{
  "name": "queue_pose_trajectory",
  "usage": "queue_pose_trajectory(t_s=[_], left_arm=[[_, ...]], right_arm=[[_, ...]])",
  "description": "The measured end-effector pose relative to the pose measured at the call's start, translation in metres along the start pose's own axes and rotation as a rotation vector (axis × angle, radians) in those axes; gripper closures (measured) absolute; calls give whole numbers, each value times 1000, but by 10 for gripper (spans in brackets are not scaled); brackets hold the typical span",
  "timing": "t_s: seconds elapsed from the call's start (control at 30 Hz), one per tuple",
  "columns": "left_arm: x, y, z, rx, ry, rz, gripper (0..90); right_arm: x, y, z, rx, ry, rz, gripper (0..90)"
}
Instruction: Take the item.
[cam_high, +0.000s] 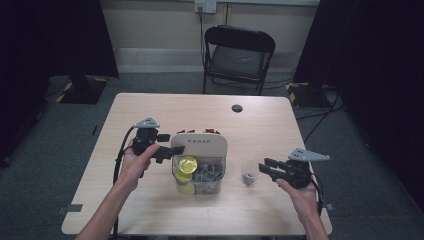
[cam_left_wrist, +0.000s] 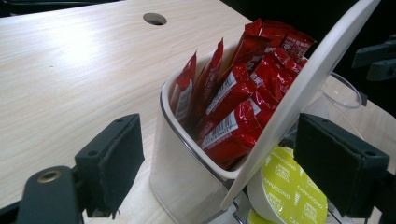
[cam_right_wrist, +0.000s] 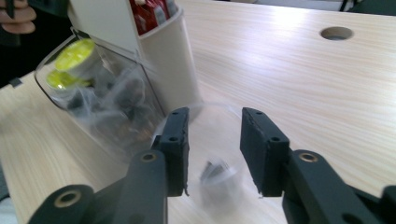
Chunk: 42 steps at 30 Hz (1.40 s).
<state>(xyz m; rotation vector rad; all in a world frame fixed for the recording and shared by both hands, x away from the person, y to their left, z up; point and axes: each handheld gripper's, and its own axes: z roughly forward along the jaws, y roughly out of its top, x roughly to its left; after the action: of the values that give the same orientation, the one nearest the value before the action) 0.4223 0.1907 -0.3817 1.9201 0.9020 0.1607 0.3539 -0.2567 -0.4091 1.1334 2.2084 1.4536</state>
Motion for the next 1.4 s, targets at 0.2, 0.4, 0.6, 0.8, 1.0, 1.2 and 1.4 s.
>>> queue_pose_trajectory(t_s=[0.2,0.4,0.6,0.8,1.0,1.2,1.4], left_arm=[[0,0,-1,-1,1,2,160],[1,0,-3,-18,1,-5,159],[1,0,-4,-17,-3,-4,161],[4,0,-12,-34,2,-13,167],[13,0,-24,-60,-24,-40,167],[20,1,-35,-84,-26,-42,170],[27,3,-43,-109,27,-67,164]], right_arm=[[-10,-23,-16,20,-55,33,577],[-16,-38,-24,39,-93,41,537],[-22,-54,-16,112,-124,46,485],[-28,-65,1,183,-165,55,358],[-34,-71,7,203,-201,80,268],[-39,-75,17,251,-256,98,257],[-37,-76,22,258,-300,61,242]])
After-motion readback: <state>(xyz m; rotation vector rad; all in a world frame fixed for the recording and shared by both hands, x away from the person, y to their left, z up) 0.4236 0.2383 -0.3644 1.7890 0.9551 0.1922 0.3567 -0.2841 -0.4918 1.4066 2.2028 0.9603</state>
